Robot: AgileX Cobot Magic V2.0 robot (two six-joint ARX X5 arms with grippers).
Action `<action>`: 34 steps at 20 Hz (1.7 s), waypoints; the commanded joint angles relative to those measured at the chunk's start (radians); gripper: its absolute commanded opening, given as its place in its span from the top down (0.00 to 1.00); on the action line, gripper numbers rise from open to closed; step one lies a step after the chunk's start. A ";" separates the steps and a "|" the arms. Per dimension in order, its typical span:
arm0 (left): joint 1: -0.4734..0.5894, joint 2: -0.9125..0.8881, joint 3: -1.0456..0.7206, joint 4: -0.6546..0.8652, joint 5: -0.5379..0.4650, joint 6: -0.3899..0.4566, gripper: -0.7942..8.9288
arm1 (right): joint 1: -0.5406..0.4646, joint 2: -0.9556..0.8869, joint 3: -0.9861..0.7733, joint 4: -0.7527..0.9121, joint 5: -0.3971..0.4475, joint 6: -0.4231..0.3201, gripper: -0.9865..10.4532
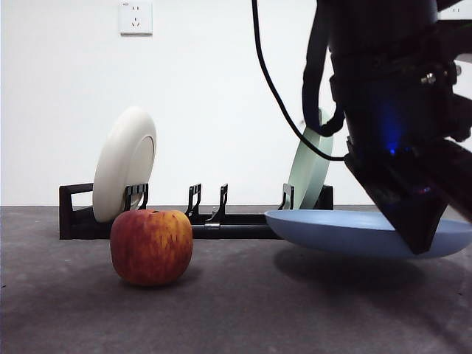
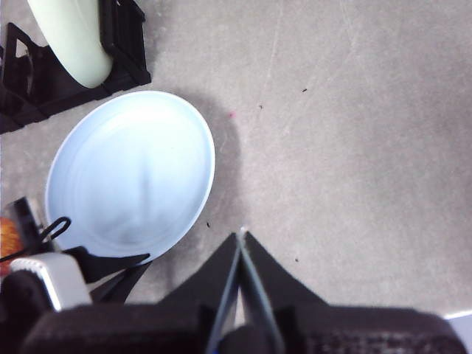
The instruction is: Take the blue plate from the plate rack,put the plate on the table,take the apple from the table,put the apple in the plate
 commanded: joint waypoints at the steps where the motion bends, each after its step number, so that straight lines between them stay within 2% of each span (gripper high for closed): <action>1: 0.006 0.040 -0.008 0.000 -0.003 0.017 0.93 | 0.000 -0.005 0.003 -0.009 0.002 -0.003 0.91; 14: 0.029 0.060 -0.008 0.059 0.075 0.017 0.92 | 0.000 -0.005 0.003 -0.017 0.005 -0.023 0.91; 18: 0.048 0.060 -0.008 0.054 0.076 -0.051 0.92 | 0.000 -0.005 0.003 -0.024 0.005 -0.027 0.91; 21: 0.058 0.060 -0.008 0.031 0.076 -0.070 0.91 | 0.000 -0.005 0.003 -0.029 0.005 -0.028 0.91; 22: 0.060 0.060 -0.008 0.021 0.076 -0.073 0.89 | 0.000 -0.005 0.003 -0.032 0.005 -0.029 0.91; 24: 0.061 0.060 -0.008 0.017 0.076 -0.107 0.74 | 0.000 -0.005 0.003 -0.037 0.005 -0.031 0.91; 25: 0.061 0.060 -0.008 0.019 0.080 -0.123 0.72 | 0.000 -0.005 0.003 -0.040 0.005 -0.031 0.91; 28: 0.060 0.060 -0.008 0.018 0.141 -0.152 0.72 | 0.000 -0.005 0.003 -0.040 0.005 -0.031 0.91; 31: 0.051 0.057 0.000 0.003 0.148 -0.175 0.71 | 0.000 -0.005 0.003 -0.042 0.005 -0.031 0.91; 34: 0.044 0.045 0.060 -0.114 0.168 -0.219 0.72 | 0.000 -0.005 0.003 -0.041 0.005 -0.031 0.91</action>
